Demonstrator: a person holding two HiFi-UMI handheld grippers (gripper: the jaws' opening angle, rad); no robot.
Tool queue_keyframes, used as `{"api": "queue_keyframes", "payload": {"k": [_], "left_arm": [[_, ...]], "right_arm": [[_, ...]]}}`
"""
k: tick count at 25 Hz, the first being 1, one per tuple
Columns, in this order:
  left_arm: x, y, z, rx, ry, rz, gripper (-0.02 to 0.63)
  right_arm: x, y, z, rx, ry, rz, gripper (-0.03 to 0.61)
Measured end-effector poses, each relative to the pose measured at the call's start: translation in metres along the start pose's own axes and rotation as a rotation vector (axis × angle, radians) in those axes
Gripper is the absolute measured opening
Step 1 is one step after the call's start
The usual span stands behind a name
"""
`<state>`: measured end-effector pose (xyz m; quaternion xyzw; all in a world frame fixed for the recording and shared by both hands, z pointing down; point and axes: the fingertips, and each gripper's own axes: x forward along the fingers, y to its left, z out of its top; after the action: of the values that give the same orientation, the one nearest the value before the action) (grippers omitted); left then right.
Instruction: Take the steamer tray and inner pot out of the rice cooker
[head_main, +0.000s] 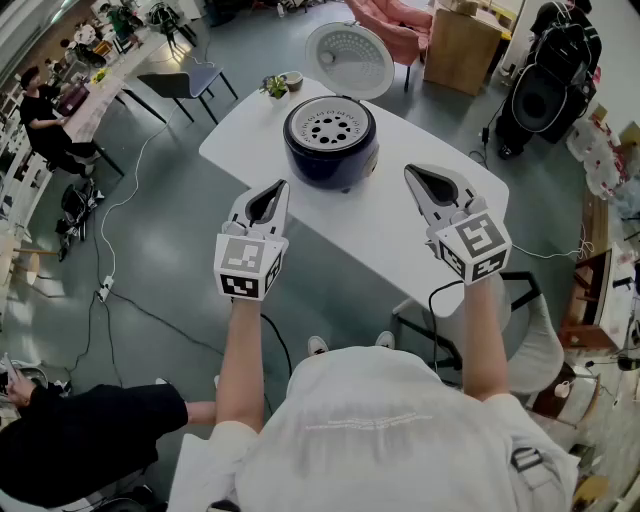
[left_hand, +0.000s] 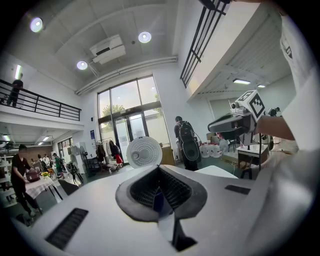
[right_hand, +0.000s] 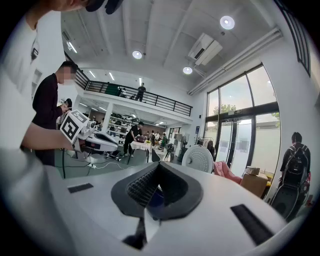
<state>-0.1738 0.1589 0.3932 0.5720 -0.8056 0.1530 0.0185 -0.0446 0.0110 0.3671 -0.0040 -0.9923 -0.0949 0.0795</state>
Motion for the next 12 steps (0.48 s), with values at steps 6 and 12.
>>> {"api": "queue_keyframes", "payload": {"k": [6,12], "left_arm": [[-0.0003,-0.0014,-0.0011,0.015,0.001,-0.006,0.014],[0.0018,-0.0006,-0.0029,0.012,0.000,-0.011,0.014]], "right_arm": [[0.0014,0.0026,-0.0007,-0.004,-0.003,-0.003,0.025],[0.0032,0.0010,-0.0007,0.036,-0.013,-0.004,0.025]]}}
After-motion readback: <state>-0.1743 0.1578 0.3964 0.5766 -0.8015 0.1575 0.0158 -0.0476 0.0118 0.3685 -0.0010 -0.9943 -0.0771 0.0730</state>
